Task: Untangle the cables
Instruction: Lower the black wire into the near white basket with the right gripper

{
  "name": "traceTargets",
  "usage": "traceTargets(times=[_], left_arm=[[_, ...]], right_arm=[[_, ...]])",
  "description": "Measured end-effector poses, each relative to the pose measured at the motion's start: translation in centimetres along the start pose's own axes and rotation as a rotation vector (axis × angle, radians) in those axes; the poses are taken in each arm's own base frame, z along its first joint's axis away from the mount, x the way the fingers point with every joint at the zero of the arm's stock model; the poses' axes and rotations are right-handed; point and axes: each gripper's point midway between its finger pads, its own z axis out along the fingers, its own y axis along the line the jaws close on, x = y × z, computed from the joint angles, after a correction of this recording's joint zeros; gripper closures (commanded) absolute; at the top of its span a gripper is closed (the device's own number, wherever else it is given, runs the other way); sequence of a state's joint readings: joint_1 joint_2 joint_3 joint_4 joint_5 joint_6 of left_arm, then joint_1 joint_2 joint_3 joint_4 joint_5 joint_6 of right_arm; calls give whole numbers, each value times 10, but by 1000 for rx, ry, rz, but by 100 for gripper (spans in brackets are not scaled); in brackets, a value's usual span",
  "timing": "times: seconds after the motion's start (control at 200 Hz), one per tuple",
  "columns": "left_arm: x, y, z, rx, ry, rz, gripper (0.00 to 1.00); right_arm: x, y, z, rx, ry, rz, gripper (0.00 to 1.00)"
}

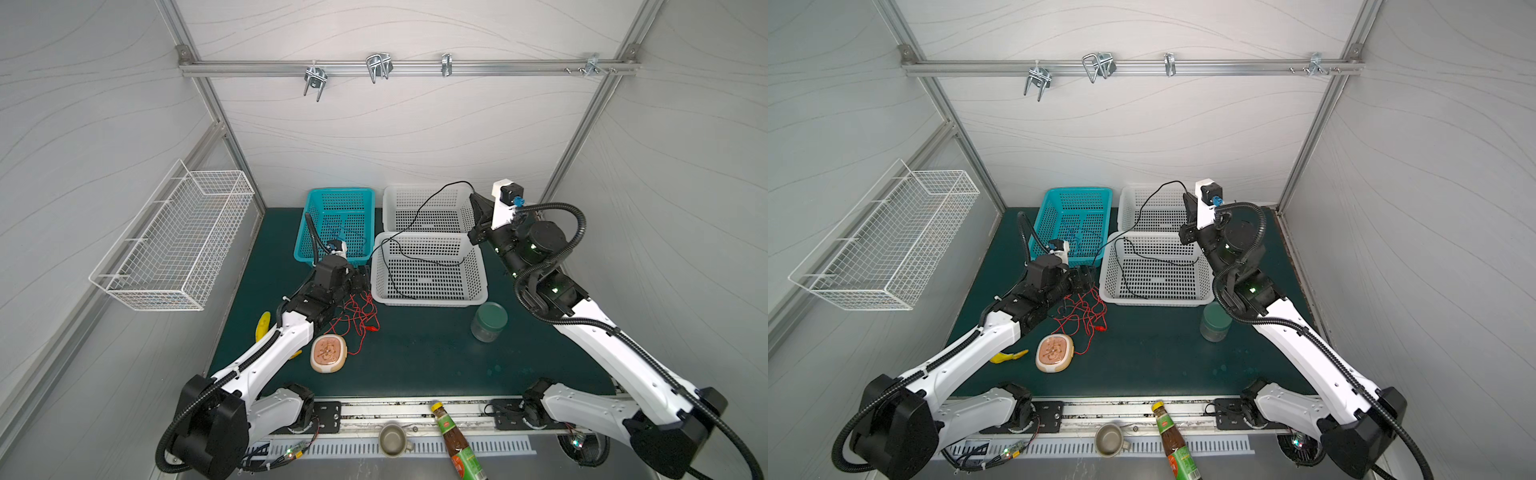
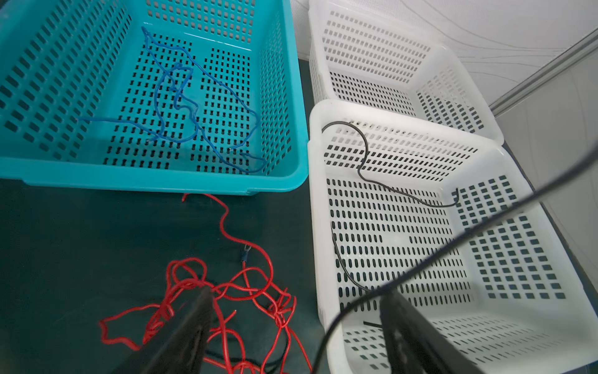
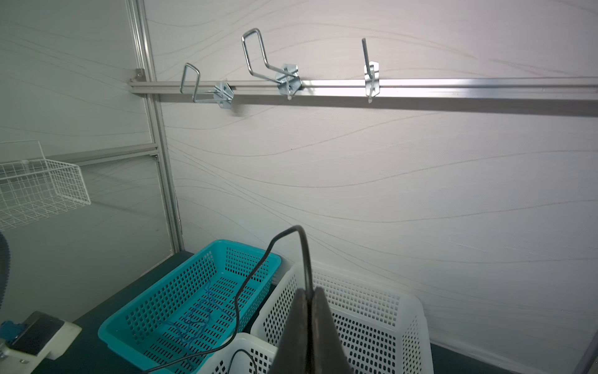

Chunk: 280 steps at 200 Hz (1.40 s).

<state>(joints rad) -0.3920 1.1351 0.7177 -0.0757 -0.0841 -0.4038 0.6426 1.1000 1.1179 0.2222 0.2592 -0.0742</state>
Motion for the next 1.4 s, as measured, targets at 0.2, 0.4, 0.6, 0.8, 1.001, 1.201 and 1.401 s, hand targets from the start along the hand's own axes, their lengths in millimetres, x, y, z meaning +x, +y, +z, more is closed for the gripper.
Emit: traceTargets(times=[0.2, 0.4, 0.6, 0.8, 1.001, 1.201, 1.401], left_arm=[[10, 0, 8, 5, 41, -13, 19], [12, -1, 9, 11, 51, -17, 19], [12, -1, 9, 10, 52, -17, 19], [11, -1, 6, 15, 42, -20, 19], [15, 1, 4, 11, 48, -28, 20], [23, 7, -1, -3, 60, -38, 20], [22, 13, -11, -23, 31, -43, 20]], right_arm=[[50, -12, 13, 85, 129, -2, 100], [83, -50, 7, 262, 216, 5, 100], [104, -102, -8, 438, 267, 40, 100], [113, -109, -12, 436, 285, 89, 100], [129, -65, 8, 201, 322, 142, 100], [165, 20, 21, -93, 422, 149, 100], [199, 67, 18, -238, 518, 207, 100]])
